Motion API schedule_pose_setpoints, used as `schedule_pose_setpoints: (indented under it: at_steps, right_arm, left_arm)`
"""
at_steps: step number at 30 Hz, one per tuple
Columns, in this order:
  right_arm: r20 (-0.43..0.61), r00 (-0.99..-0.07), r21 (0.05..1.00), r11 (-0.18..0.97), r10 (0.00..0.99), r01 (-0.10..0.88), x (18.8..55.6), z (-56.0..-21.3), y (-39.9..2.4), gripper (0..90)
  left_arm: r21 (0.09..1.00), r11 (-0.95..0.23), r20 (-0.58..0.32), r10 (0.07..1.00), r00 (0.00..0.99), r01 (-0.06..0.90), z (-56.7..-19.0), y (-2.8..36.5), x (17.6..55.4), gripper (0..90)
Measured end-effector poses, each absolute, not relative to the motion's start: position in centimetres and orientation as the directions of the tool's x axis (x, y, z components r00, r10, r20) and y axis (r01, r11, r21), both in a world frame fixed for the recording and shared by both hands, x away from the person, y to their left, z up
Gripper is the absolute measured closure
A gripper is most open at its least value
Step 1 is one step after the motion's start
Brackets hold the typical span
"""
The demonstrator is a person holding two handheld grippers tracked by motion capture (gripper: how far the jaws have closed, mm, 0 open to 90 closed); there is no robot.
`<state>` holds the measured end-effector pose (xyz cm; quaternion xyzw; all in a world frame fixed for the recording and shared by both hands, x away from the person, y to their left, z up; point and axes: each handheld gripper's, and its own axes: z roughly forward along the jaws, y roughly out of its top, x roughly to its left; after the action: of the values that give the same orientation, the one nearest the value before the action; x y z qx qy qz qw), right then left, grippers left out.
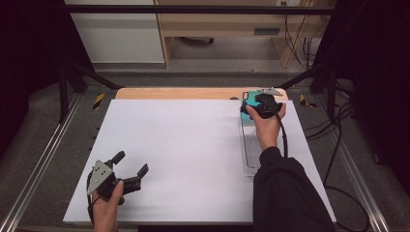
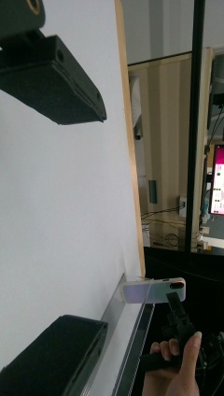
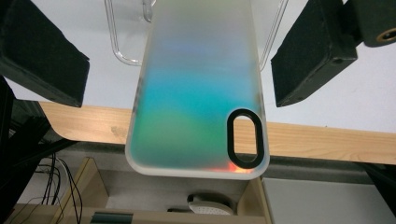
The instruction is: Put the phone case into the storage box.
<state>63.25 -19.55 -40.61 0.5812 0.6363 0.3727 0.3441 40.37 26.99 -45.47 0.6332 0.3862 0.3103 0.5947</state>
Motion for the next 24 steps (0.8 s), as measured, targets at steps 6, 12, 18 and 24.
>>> schedule_pose_setpoints:
  at_steps: [6, 12, 18, 24]
  right_arm:
    - [-0.003, -0.094, 0.861, 0.051, 0.996, 0.506, 63.0, -40.4, -19.6, 4.7]
    - [0.002, -0.1, 0.861, 0.049, 0.995, 0.506, 62.4, -39.9, -19.9, 4.7]
    - [0.024, -0.112, 0.858, 0.037, 0.993, 0.513, 61.8, -39.4, -20.1, 5.2]
    - [0.043, -0.128, 0.853, 0.03, 0.991, 0.521, 61.0, -38.7, -20.1, 5.1]
  left_arm:
    - [0.993, 0.006, -0.067, 0.859, 0.508, 0.12, -45.5, 27.0, 40.4, 1.2]
    - [0.993, 0.003, -0.063, 0.858, 0.51, 0.118, -45.5, 27.0, 40.4, 1.2]
    - [0.993, 0.002, -0.063, 0.861, 0.504, 0.121, -45.5, 27.2, 40.4, 1.2]
    - [0.993, -0.004, -0.057, 0.86, 0.507, 0.12, -45.5, 27.1, 40.4, 1.2]
